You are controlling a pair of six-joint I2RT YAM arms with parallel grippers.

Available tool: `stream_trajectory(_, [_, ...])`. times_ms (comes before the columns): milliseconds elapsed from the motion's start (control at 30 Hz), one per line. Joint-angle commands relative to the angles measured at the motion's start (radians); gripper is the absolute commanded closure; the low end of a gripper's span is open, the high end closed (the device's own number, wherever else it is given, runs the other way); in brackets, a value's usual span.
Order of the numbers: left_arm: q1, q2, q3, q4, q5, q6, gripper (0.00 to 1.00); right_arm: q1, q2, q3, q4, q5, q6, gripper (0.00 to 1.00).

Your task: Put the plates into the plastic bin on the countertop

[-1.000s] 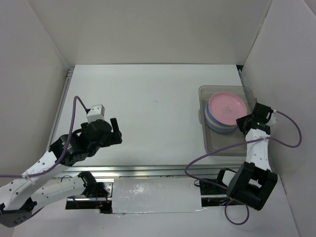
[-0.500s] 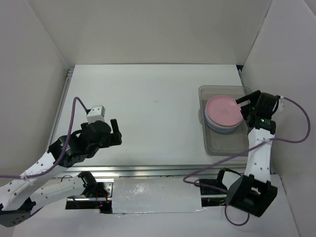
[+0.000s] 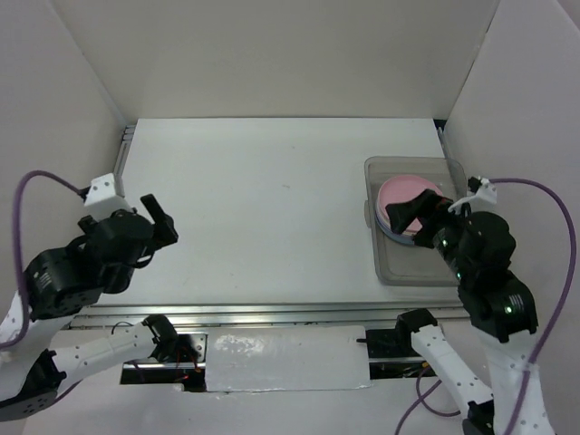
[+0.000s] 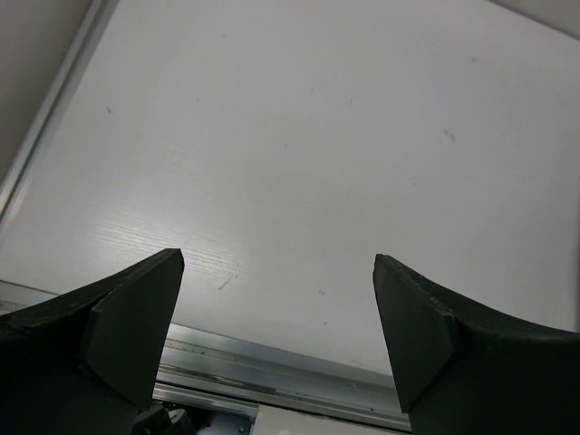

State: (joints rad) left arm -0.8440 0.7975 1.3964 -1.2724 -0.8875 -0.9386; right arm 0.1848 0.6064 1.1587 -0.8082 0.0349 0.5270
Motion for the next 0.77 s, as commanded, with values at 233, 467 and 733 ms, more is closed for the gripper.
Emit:
stream_trajectory(233, [0.039,-0.188,0.003,-0.099,0.042,0.112,0.01,0.196,-0.221,0.280,-0.428,0.108,-0.137,0.00])
stream_trajectory(467, [0.088,-0.297,-0.019,-0.082,0.131,0.135,0.01,0.188,-0.298,0.354,-0.526,0.080,-0.134,0.00])
stream_trajectory(733, [0.138,-0.345,-0.036,-0.082,0.180,0.145,0.01,0.179,-0.321,0.343,-0.520,0.120,-0.121,0.00])
